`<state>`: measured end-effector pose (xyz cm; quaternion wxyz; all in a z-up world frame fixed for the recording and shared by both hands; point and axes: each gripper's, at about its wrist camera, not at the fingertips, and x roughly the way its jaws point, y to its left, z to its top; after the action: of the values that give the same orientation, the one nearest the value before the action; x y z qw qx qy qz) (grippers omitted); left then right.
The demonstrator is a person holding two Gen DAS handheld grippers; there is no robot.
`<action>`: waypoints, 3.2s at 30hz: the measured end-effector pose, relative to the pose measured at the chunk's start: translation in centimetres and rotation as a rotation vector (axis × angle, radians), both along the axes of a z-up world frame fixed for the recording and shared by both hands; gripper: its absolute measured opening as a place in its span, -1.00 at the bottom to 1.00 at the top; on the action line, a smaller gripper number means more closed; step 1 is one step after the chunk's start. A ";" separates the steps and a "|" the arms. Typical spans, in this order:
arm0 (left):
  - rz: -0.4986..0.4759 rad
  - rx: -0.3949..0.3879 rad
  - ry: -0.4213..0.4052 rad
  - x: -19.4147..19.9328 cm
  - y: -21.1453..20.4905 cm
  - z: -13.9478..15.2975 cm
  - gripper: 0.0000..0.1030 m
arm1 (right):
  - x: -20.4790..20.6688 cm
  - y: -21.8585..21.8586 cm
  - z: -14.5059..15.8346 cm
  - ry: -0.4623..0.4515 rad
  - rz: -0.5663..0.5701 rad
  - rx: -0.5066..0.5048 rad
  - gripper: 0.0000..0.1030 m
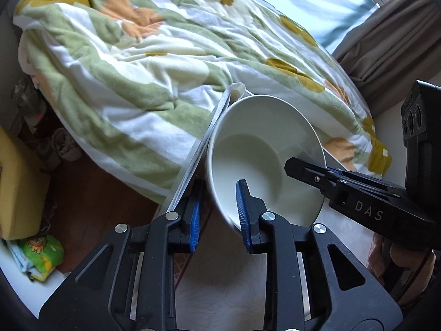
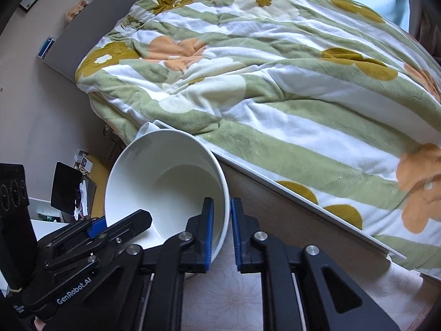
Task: Organize plates and bowls
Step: 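Carry the white bowl with the left gripper over the cream bowl, then lower the white bowl into the cream bowl and open the left gripper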
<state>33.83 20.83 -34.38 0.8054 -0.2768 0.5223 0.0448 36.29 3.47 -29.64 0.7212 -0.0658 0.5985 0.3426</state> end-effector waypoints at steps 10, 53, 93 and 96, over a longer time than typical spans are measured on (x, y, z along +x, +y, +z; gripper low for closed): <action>-0.044 0.024 -0.013 -0.7 -1.7 2.1 -0.61 | -0.9 -2.0 1.3 -0.001 -0.052 0.030 -0.79; -0.760 0.047 -0.082 -12.8 -43.1 11.0 -0.61 | -19.5 -43.7 8.0 -0.058 -0.768 0.028 -0.79; -0.884 0.470 -0.064 -14.0 -47.9 7.8 -0.61 | -20.8 -45.2 4.4 -0.054 -0.729 -0.036 -0.79; -0.882 0.465 -0.063 -14.0 -47.9 7.8 -0.61 | -20.8 -45.2 4.4 -0.054 -0.728 -0.037 -0.79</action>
<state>19.87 -27.03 -26.54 0.8034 0.1560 0.5412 -0.1929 15.47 -41.74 -25.21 0.8102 0.1297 0.5694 0.0507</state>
